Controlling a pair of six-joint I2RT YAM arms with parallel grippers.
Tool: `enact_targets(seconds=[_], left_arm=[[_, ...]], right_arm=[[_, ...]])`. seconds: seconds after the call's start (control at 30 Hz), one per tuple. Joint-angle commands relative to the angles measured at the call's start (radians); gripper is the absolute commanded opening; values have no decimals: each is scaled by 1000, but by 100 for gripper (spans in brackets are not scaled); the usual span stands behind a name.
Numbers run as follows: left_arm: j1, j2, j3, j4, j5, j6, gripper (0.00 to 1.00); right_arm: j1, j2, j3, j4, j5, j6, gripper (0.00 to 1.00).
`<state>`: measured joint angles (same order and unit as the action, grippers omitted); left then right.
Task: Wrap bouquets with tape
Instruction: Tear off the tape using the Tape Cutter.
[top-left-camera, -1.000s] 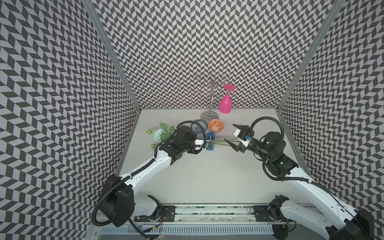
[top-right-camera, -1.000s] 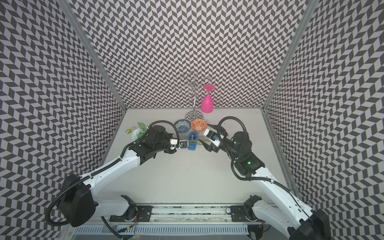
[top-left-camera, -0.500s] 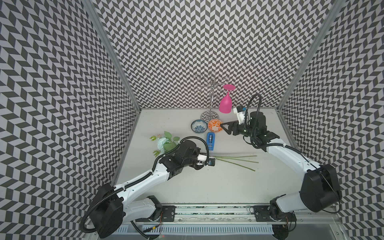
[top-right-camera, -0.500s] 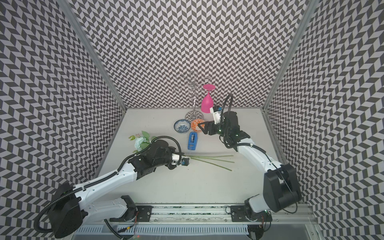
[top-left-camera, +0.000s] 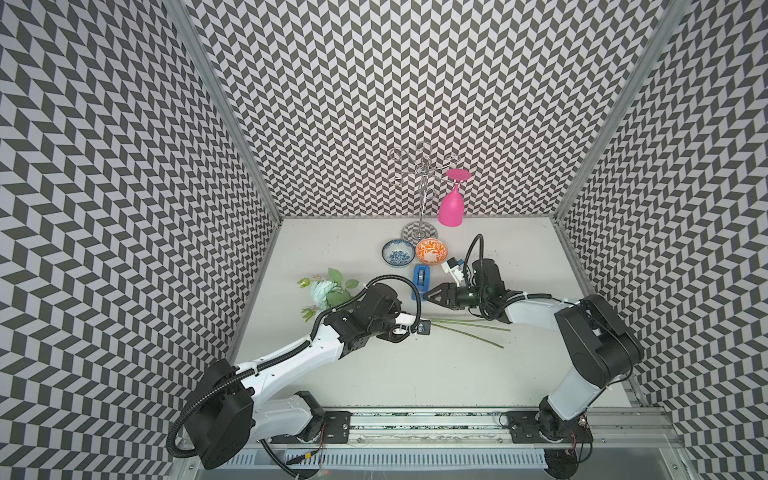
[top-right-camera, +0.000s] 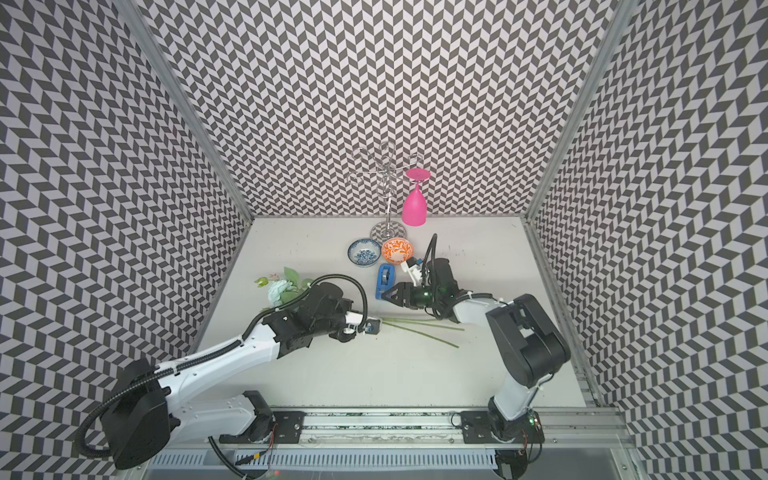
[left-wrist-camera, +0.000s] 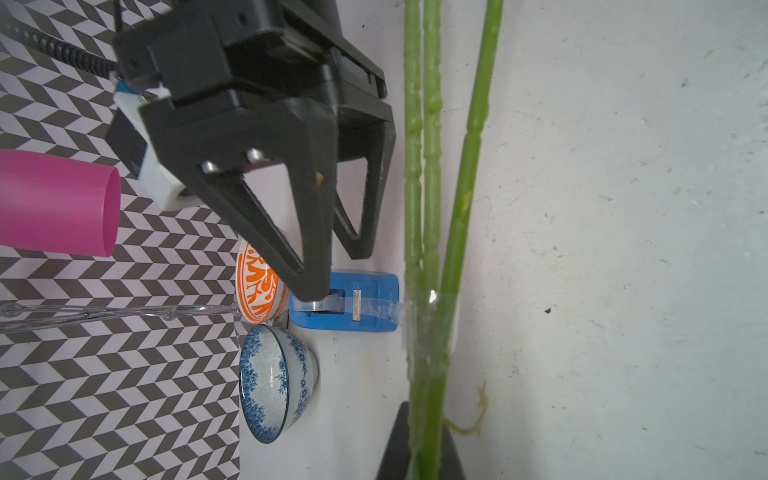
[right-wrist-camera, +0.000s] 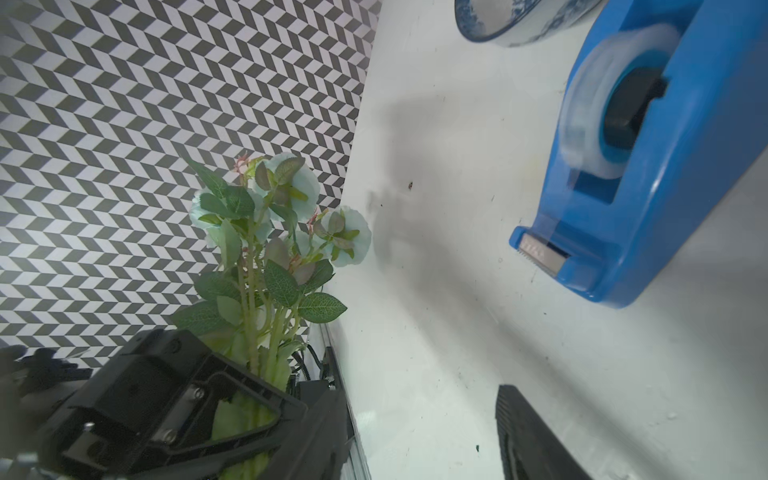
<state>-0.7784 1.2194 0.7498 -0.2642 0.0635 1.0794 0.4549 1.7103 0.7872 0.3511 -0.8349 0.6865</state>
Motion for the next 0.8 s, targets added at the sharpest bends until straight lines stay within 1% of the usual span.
enact_targets(seconds=[0.0, 0.23, 0.37, 0.43, 0.6, 0.77], left_arm=[[0, 6, 29, -5, -6, 1, 0], [8, 14, 25, 8, -11, 2, 0], [14, 29, 28, 10, -11, 2, 0], [16, 31, 27, 11, -9, 4, 0], [22, 32, 25, 20, -5, 5, 0], [23, 31, 25, 19, -8, 5, 0]], right_arm=[[20, 25, -9, 158, 16, 82, 58], [39, 99, -35, 293, 42, 186, 55], [46, 123, -18, 280, 70, 194, 53], [47, 135, -16, 294, 90, 207, 51], [60, 182, 6, 330, 104, 236, 50], [60, 211, 38, 286, 153, 220, 50]])
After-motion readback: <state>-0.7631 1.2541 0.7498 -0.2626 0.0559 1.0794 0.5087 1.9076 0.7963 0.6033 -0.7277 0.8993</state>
